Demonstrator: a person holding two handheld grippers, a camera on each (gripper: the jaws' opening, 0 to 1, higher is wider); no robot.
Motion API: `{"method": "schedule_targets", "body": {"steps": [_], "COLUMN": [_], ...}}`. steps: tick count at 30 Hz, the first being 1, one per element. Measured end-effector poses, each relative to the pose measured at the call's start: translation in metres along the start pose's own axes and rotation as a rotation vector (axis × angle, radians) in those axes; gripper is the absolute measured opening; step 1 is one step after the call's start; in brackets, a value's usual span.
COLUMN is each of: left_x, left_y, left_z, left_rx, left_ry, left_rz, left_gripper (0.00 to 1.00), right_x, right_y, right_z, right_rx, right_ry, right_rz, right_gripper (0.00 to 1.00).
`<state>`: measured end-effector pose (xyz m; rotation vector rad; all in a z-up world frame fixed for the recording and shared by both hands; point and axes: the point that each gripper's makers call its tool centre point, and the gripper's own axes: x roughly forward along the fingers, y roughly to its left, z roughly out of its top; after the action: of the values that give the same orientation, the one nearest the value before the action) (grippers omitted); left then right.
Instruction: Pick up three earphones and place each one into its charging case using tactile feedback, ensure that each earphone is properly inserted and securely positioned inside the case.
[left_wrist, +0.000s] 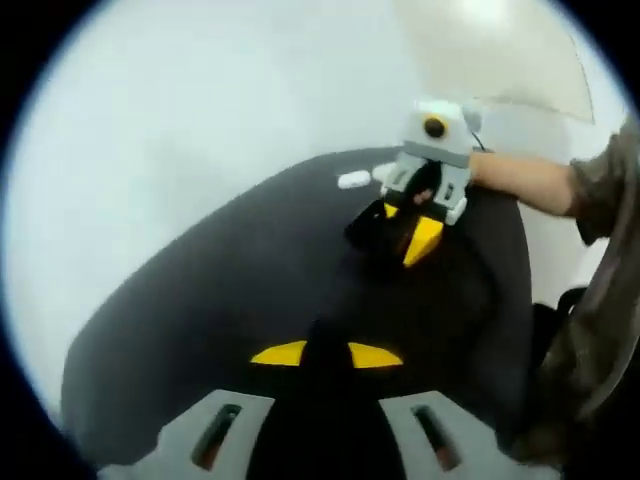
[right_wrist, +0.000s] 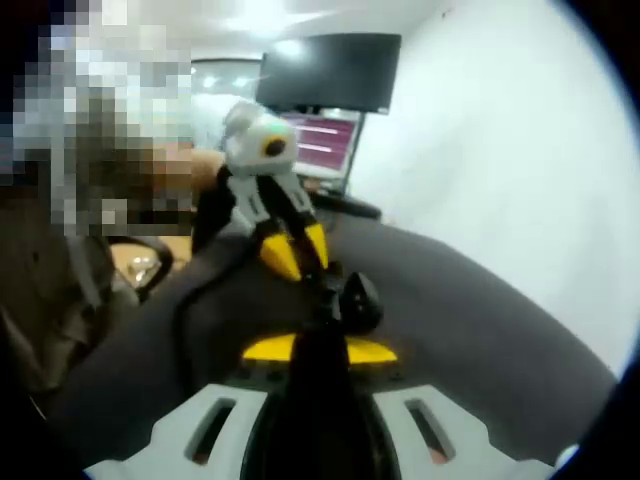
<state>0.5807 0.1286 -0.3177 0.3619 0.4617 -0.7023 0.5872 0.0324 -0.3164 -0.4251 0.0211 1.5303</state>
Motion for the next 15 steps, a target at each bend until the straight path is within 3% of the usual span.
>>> {"method": "schedule_targets", "body": {"steps": [1, 4, 8, 12, 14, 15], "left_x": [-0.003, -0.013, -0.020, -0.021, -0.017, -0.017], "left_y": [0.002, 0.015, -0.004, -0.003, -0.012, -0.011], "left_z": [-0.002, -0.008, -0.008, -0.008, -0.006, -0.005], "left_rx": [-0.028, -0.063, -0.185, -0.305, -0.314, -0.286], "left_ry": [0.003, 0.005, -0.043, -0.135, -0.172, -0.179], "left_rz": [-0.008, 0.046, 0.032, 0.171, 0.189, 0.230], "left_gripper": [0.22, 0.16, 0.11, 0.11, 0.11, 0.10], "right_x": [0.000, 0.000, 0.000, 0.000, 0.000, 0.000], "right_y": [0.000, 0.000, 0.000, 0.000, -0.001, -0.001], "right_z": [0.000, 0.000, 0.000, 0.000, 0.000, 0.000], "right_rx": [0.000, -0.001, -0.001, 0.000, -0.002, -0.003], "right_ry": [0.000, 0.000, 0.000, 0.000, -0.001, -0.001], "right_rz": [0.000, 0.000, 0.000, 0.001, 0.000, 0.000], "right_gripper": [0.18, 0.18, 0.18, 0.18, 0.18, 0.18]}}
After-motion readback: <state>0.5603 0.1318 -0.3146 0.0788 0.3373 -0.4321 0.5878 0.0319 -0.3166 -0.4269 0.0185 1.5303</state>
